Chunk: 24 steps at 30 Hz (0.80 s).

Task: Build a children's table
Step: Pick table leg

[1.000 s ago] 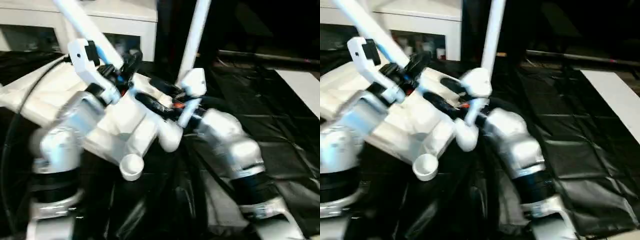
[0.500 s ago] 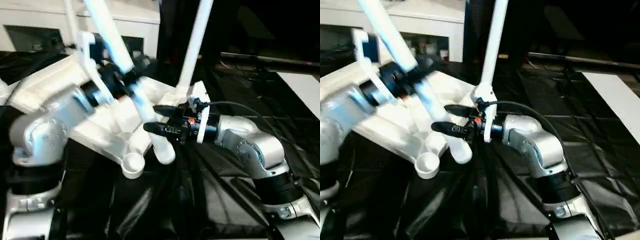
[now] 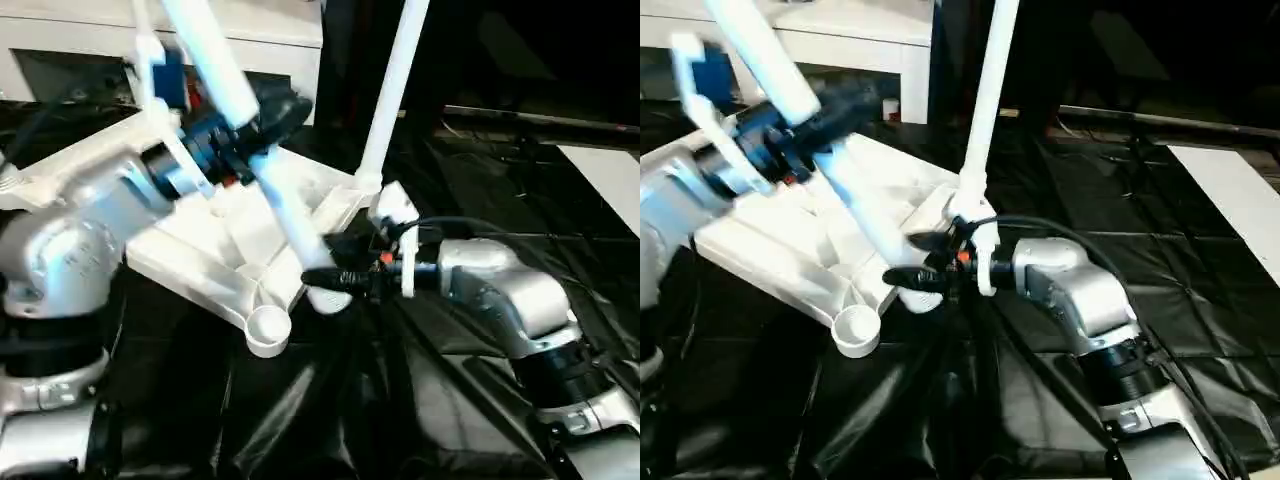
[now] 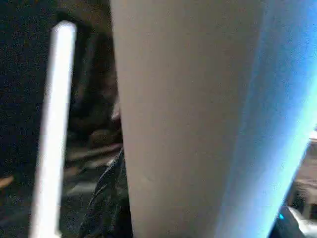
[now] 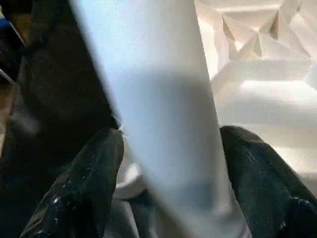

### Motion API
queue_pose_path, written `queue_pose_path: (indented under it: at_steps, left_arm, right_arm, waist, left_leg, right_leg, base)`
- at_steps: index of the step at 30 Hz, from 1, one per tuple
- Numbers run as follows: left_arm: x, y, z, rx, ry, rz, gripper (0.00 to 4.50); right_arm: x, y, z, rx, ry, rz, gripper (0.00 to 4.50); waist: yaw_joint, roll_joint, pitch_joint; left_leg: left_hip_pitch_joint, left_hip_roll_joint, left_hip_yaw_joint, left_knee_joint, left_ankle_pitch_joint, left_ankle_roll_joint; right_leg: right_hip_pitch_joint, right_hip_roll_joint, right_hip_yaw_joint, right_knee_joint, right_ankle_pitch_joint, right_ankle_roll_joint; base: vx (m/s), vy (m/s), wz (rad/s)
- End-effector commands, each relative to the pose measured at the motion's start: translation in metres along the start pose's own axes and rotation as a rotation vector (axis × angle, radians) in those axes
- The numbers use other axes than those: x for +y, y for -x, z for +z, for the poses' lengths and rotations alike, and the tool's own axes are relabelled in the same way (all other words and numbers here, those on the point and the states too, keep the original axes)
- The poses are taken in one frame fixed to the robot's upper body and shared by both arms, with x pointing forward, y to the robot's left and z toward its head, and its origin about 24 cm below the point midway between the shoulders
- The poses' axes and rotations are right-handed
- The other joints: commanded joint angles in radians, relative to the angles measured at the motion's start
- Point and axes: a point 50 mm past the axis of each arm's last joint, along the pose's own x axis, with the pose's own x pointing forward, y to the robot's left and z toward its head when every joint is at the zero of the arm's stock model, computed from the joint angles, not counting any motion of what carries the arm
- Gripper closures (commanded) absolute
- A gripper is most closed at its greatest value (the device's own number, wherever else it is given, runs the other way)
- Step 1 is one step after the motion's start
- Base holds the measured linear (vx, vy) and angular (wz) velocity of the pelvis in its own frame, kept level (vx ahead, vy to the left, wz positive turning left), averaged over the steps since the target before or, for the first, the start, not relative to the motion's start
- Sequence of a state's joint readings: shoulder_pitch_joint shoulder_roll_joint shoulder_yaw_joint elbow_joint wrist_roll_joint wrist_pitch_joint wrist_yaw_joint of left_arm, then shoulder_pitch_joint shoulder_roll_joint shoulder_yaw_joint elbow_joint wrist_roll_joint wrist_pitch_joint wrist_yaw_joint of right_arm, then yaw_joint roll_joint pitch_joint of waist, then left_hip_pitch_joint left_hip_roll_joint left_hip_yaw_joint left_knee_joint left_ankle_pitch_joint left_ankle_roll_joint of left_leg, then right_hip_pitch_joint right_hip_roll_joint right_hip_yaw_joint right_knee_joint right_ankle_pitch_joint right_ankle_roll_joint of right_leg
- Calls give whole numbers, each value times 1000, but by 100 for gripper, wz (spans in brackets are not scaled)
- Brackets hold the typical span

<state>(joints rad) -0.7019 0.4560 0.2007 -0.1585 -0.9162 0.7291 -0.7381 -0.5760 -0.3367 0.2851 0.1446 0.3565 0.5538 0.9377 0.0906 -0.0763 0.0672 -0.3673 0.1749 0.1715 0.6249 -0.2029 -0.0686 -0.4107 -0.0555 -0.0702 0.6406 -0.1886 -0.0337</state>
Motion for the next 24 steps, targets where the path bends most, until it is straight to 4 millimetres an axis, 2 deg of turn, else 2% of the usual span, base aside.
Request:
queue_pose_path:
  at_steps: [1,4,5,9,10,14,24]
  left_arm:
    - [-12,-2,13,-30,-24,-110,310]
    - [-14,-1,13,-10,-27,-139,310]
    - [-14,0,12,11,-34,-149,310]
    - [-11,2,10,35,-40,-139,310]
    - [-10,2,11,31,-38,-136,311]
    - [-7,3,13,15,-33,-117,311]
    - [4,5,20,-41,-29,-45,311]
  right_arm:
    - [-2,1,4,-5,42,-1,119]
    - [-1,0,7,-17,48,12,119]
    - [0,0,9,-26,51,29,146]
    - [3,0,11,-45,50,68,165]
    - [4,0,11,-49,51,77,182]
    - [5,1,11,-54,50,91,204]
    - [6,2,14,-93,44,106,229]
  waist:
    - [3,18,-67]
    - [1,19,-66]
    - [1,19,-65]
    - [1,22,-64]
    - [2,24,-65]
    - [3,23,-66]
    - [3,24,-68]
  left_leg:
    - [8,53,-20,-81,-132,-47]
    - [8,53,-20,-82,-142,-43]
    - [7,53,-20,-83,-146,-43]
    - [10,55,-21,-85,-165,-50]
    - [11,55,-21,-84,-161,-50]
    - [11,55,-21,-85,-163,-51]
    - [10,54,-21,-83,-148,-50]
  right_leg:
    - [61,-89,61,-76,-216,-157]
    - [60,-89,62,-77,-232,-152]
    - [60,-89,62,-79,-241,-149]
    - [59,-89,62,-80,-264,-141]
    - [58,-89,63,-79,-254,-144]
    - [59,-88,62,-79,-248,-148]
    - [61,-88,62,-74,-209,-159]
  base:
    - [0,0,0]
    - [0,0,0]
    - [0,0,0]
    - [0,0,0]
    - [0,0,0]
    - [0,0,0]
    - [0,0,0]
